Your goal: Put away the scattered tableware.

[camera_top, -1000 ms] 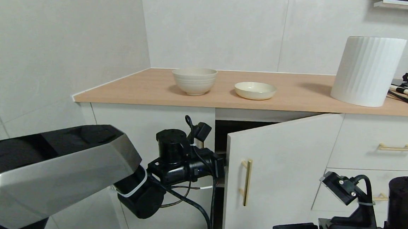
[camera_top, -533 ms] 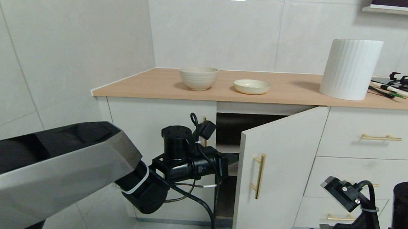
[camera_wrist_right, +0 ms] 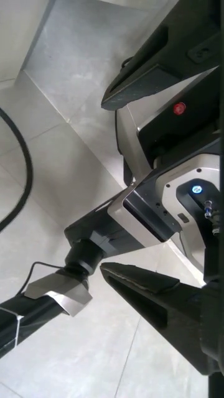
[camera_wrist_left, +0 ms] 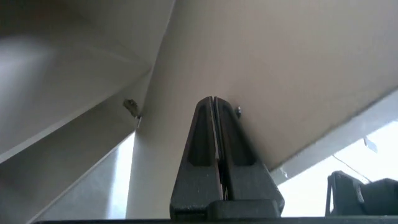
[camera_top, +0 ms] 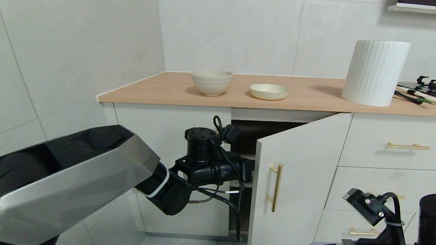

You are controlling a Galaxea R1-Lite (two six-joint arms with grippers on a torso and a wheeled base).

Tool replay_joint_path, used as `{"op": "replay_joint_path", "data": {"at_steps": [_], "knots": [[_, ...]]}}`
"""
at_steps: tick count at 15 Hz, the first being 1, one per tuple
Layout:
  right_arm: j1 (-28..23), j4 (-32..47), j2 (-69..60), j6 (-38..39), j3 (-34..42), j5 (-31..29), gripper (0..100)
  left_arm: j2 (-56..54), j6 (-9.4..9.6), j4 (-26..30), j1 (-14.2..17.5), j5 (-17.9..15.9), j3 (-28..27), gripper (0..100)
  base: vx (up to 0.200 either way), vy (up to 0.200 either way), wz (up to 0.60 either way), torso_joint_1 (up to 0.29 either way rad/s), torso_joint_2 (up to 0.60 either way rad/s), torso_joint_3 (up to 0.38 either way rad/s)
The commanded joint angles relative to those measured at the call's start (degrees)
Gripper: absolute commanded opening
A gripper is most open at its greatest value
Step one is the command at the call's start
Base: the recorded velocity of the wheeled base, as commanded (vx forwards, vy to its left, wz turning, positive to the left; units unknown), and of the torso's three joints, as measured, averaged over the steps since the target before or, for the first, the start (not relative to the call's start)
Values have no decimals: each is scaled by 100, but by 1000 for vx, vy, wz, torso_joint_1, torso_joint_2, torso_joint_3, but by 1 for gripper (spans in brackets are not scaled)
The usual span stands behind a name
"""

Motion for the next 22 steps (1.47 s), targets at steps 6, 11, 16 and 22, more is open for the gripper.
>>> {"op": "replay_joint_path", "data": {"at_steps": [6, 11, 16, 22], "knots": [[2, -16, -10, 0, 0, 0, 100, 221, 0, 367, -121, -9, -607, 0, -33, 0, 0, 4, 0, 0], [196, -16, -300, 0, 17, 0, 100, -17, 52, 631, -692, -9, -669, 0, 0, 0, 0, 0, 0, 0], [785, 125, -1276, 0, 114, 0, 100, -1142, 544, 1492, -1650, 0, -326, 0, 0, 0, 0, 0, 0, 0], [750, 142, -564, -254, -369, -844, 100, -2302, 562, 1518, -701, 1133, 614, 0, 0, 0, 0, 0, 0, 0]]}}
